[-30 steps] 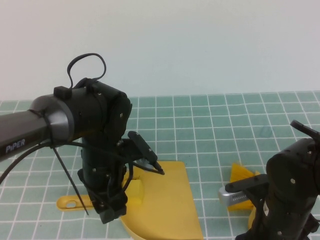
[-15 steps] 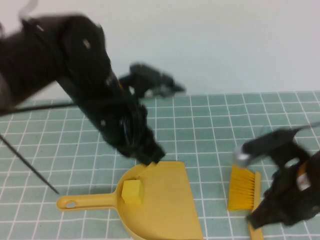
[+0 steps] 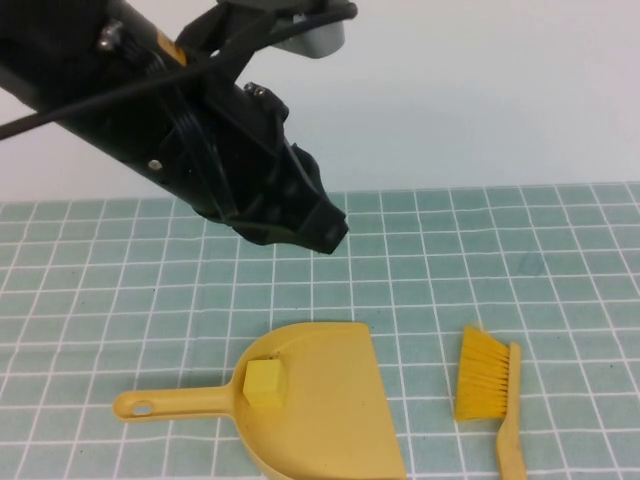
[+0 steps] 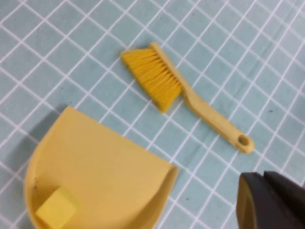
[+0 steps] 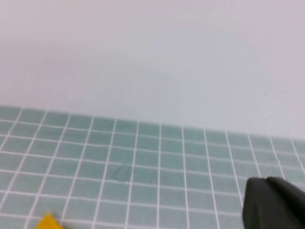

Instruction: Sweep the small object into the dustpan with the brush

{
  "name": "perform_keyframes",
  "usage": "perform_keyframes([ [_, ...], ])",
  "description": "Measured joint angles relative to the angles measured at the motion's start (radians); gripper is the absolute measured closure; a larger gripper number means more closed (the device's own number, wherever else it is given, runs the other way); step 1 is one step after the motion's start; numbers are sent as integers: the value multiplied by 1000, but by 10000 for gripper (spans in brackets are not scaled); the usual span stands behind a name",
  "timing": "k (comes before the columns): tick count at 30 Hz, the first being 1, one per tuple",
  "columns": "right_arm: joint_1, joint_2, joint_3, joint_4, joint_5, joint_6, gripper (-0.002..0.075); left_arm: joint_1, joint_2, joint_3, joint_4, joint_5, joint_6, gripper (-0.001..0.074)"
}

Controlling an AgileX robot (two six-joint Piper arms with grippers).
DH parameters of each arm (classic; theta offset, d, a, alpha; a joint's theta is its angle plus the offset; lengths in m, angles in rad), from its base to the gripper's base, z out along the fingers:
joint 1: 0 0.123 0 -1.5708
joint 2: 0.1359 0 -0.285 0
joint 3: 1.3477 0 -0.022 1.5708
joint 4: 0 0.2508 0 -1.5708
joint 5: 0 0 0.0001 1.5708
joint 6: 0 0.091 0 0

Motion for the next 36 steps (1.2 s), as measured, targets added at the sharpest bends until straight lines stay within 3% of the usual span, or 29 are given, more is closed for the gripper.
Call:
perform_keyframes([
  [5, 0, -162, 250, -38, -31, 66, 727, 0, 0, 0, -53, 0, -11, 736],
  [11, 0, -215, 421, -91, -31, 73, 727, 0, 0, 0, -105, 0, -12, 736],
  [23, 0, -215, 515, -93, -33, 73, 727, 0, 0, 0, -102, 0, -7, 736],
  [28, 0, -215, 515, -93, -35, 73, 727, 5, -39, 0, 44, -37, 95, 736],
  [30, 0, -215, 515, -93, -35, 73, 727, 6, -81, 20, 134, -149, 126, 736],
  [36, 0, -215, 515, -93, -37, 73, 727, 41, -278, 255, 277, -689, -69, 736],
])
